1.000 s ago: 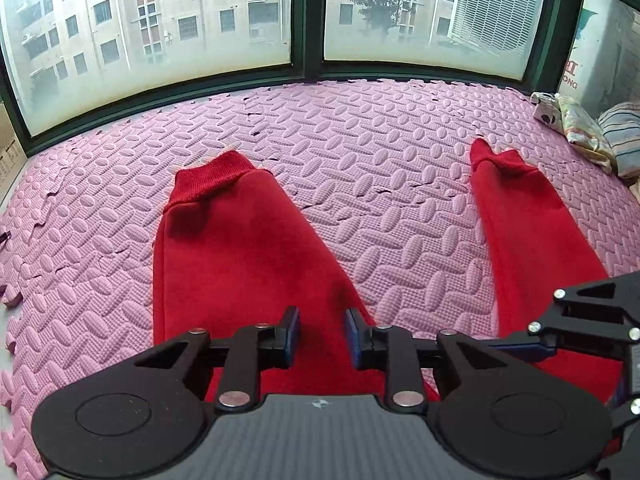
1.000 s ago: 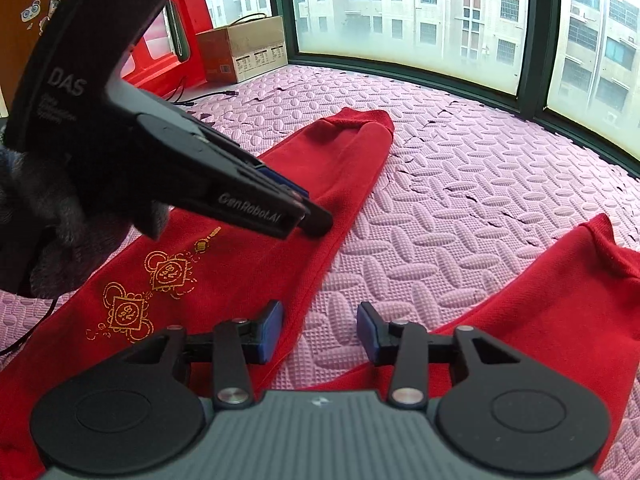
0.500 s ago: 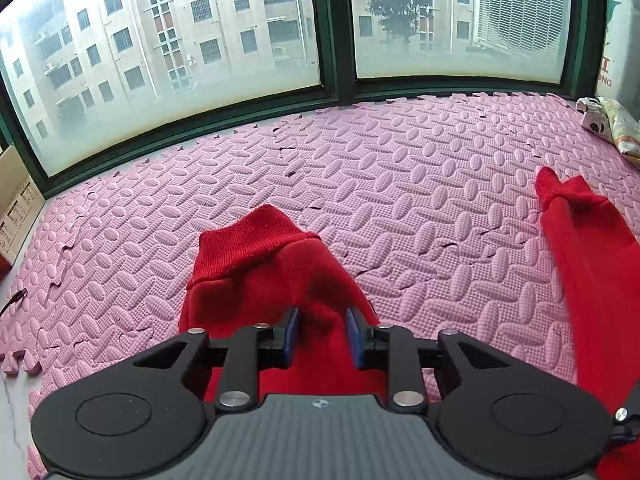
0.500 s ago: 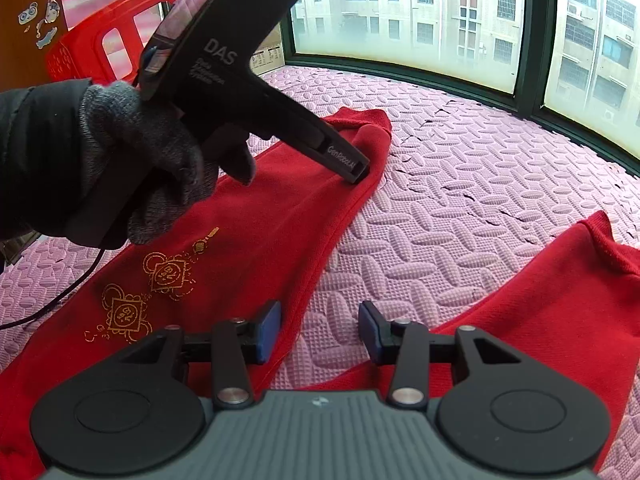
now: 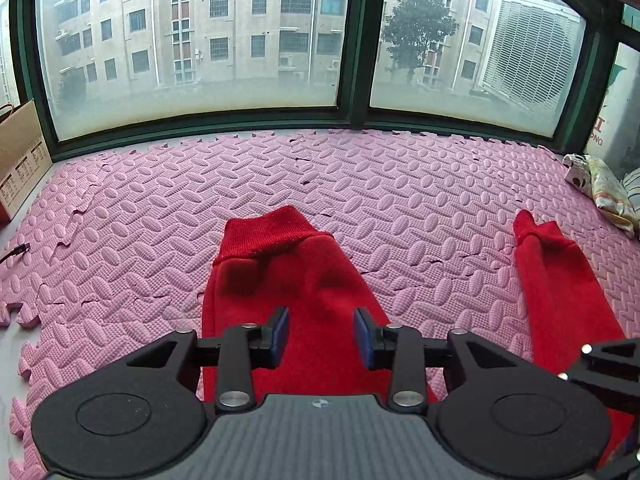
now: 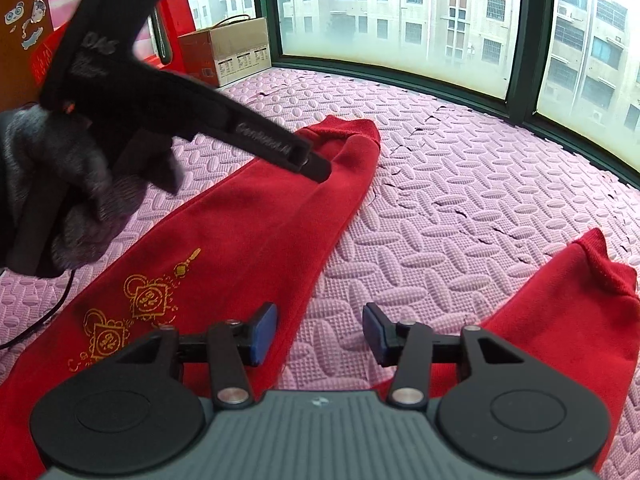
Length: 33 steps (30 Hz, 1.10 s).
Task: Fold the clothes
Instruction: 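Smooth the pants legs with both open grippers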
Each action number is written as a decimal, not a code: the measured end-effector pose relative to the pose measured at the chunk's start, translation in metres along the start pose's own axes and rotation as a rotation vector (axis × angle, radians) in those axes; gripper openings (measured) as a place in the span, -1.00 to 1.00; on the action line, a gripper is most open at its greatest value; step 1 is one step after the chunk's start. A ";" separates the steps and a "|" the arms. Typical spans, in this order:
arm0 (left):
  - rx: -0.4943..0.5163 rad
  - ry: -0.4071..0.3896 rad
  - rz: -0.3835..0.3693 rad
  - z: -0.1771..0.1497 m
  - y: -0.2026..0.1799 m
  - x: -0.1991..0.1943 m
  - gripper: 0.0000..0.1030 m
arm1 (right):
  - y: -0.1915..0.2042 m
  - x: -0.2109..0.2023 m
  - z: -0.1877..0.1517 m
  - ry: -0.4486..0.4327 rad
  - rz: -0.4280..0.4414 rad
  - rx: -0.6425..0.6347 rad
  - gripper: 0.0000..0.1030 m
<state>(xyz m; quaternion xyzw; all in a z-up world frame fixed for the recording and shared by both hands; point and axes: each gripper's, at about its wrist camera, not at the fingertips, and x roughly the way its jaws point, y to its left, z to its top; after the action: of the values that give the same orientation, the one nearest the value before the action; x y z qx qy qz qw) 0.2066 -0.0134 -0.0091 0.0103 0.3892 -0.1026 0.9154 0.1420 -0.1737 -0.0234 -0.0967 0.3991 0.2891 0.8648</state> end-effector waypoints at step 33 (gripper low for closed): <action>0.110 -0.002 0.234 -0.042 0.017 -0.013 -0.91 | -0.014 0.050 0.045 -0.019 -0.049 0.005 0.07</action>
<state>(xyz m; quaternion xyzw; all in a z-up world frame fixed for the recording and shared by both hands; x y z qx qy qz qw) 0.1712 0.0098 -0.0306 0.1057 0.3782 -0.0162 0.9195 0.2048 -0.1457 -0.0318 -0.1016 0.3889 0.2678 0.8756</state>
